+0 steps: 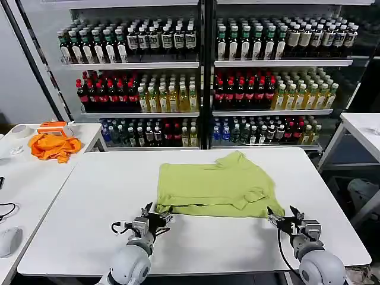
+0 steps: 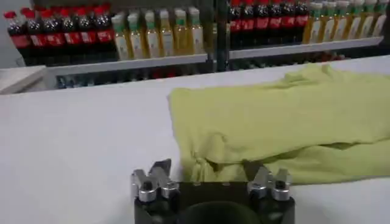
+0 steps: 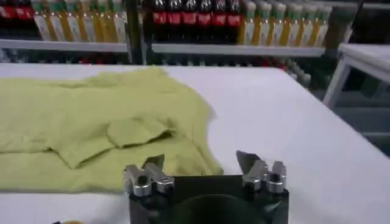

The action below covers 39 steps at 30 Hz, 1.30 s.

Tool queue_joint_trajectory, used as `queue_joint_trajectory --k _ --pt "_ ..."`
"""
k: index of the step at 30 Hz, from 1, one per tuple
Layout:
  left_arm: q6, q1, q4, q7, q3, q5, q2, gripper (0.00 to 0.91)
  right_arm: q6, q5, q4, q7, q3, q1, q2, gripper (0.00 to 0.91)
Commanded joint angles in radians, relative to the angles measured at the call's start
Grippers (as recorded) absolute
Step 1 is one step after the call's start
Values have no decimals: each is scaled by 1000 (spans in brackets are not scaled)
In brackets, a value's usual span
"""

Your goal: Fold and organize the clothes.

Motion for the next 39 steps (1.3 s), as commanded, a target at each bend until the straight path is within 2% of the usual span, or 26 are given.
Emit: queue_joint_trajectory --k 1,14,25,39 --pt "5 7 3 6 0 -17 3 50 -22 69 -34 4 1 9 -1 0" --pt "-18 23 -2 59 -5 -32 15 50 -11 61 -14 5 4 -2 -1 0" --pt "-26 105 -104 88 -20 -53 31 50 -10 49 91 6 31 -83 -12 0" --pt "-15 380 -330 84 -136 -52 143 30 -16 -21 330 20 60 -366 -40 0"
